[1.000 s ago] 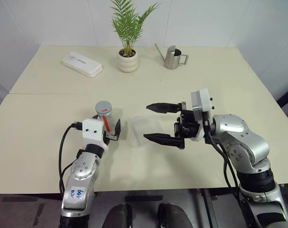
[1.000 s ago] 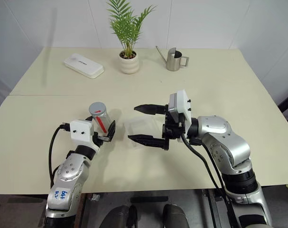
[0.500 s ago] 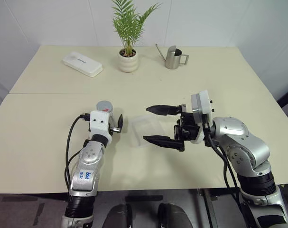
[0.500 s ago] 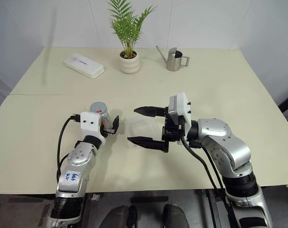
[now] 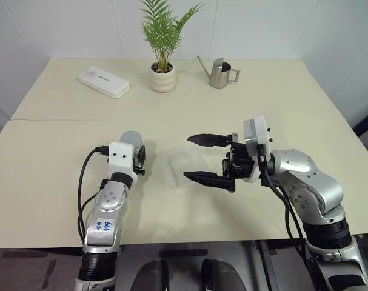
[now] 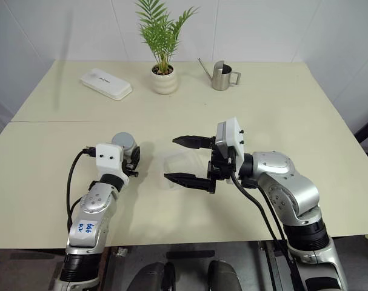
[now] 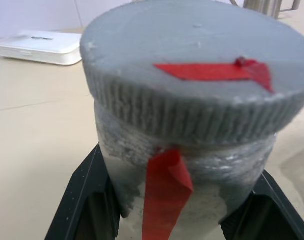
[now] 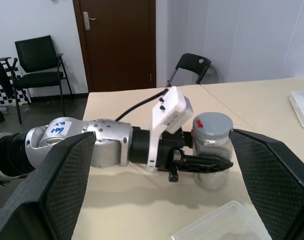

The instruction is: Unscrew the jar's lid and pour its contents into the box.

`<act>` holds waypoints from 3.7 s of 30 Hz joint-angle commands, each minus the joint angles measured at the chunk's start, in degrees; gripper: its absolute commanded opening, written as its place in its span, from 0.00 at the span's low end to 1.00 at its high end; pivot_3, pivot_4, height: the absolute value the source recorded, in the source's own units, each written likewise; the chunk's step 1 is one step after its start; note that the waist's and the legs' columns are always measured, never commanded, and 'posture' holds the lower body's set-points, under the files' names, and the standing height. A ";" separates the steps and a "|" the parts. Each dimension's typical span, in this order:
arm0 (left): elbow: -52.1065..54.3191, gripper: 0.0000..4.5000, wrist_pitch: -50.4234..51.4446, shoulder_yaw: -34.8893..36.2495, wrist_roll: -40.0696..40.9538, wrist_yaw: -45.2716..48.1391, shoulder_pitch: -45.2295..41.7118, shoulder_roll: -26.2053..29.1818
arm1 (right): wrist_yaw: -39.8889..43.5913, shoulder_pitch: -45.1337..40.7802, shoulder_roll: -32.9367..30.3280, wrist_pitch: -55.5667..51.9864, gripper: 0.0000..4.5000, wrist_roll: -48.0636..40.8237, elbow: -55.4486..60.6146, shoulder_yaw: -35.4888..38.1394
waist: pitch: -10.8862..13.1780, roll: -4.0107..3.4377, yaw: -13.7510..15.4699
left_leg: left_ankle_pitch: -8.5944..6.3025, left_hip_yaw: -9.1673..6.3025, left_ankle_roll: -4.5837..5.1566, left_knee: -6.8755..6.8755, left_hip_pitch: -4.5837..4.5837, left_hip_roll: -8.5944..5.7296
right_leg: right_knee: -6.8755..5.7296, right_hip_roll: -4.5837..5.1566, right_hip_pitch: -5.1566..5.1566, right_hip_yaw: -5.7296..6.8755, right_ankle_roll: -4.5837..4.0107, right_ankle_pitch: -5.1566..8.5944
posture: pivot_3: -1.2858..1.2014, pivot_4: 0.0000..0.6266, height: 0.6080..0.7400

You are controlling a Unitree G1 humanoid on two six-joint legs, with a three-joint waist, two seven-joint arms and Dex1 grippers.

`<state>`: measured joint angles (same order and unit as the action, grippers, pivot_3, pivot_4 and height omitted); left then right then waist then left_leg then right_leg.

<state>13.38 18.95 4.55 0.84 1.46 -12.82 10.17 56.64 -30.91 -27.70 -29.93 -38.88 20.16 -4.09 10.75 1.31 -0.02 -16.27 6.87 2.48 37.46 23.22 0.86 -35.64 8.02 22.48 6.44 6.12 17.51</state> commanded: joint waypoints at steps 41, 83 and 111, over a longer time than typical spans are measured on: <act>-6.18 0.44 7.46 -2.37 27.22 55.37 -19.66 26.76 | -17.17 -19.71 12.81 -12.35 0.91 8.73 -6.90 -8.07 | 0.02 -0.03 -1.63 | 0.08 0.07 -0.10 -0.05 0.08 0.05 | -0.05 -0.46 0.14 0.01 -0.03 0.02 | 0.52 0.24 1.00; -13.46 0.44 3.99 -0.31 31.37 69.87 -24.17 29.19 | 17.50 -33.01 4.48 -8.20 0.99 2.42 -20.77 -2.70 | 0.04 -0.05 -1.62 | 0.11 0.10 0.00 0.17 0.10 0.06 | -0.18 -0.36 0.14 0.18 -0.02 0.01 | 0.52 0.24 1.00; -6.57 0.44 9.35 -0.47 31.20 60.71 -21.61 27.08 | -3.42 -28.70 13.38 -5.27 0.99 13.39 -17.73 -7.45 | 0.04 -0.05 -1.68 | 0.09 0.08 -0.06 0.06 0.11 0.04 | -0.20 -0.46 0.21 -0.11 -0.02 0.01 | 0.52 0.24 1.00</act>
<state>4.44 28.32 3.24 30.57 62.26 -34.39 37.30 52.97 -57.87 -14.46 -36.30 -25.15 1.73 -12.96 10.79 1.26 -1.70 -16.19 6.96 2.42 37.51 23.33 0.89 -35.84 7.56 22.68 6.34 6.09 17.52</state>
